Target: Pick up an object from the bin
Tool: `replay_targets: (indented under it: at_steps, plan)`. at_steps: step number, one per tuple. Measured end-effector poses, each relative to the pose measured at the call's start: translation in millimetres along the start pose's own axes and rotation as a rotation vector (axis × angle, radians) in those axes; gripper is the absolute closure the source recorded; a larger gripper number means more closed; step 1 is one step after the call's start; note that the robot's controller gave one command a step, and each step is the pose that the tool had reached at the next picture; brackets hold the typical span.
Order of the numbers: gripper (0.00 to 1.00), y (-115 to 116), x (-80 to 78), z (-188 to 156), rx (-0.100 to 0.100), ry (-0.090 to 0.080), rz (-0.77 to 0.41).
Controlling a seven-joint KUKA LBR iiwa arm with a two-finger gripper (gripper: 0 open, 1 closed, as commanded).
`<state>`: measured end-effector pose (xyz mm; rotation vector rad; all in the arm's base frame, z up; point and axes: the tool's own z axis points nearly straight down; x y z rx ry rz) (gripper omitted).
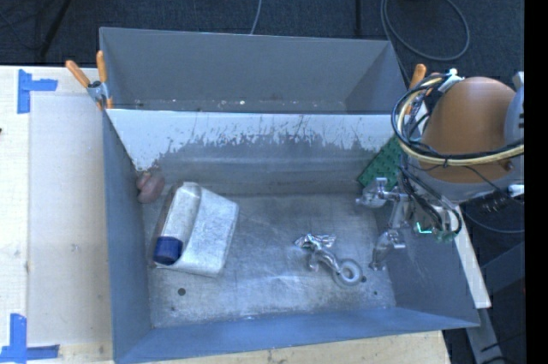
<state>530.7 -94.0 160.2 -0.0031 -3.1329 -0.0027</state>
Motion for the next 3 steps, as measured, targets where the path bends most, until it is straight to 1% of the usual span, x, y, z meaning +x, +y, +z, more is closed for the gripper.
replay_targets:
  at_steps: [1,2,3]
  plan:
    - [0.0,22.0,13.3,87.1,0.002,0.002,-0.108]
    - [1.0,21.7,14.2,84.4,0.003,0.008,-0.111]
    - [1.0,43.9,-9.5,-57.7,0.005,-0.014,-0.578]
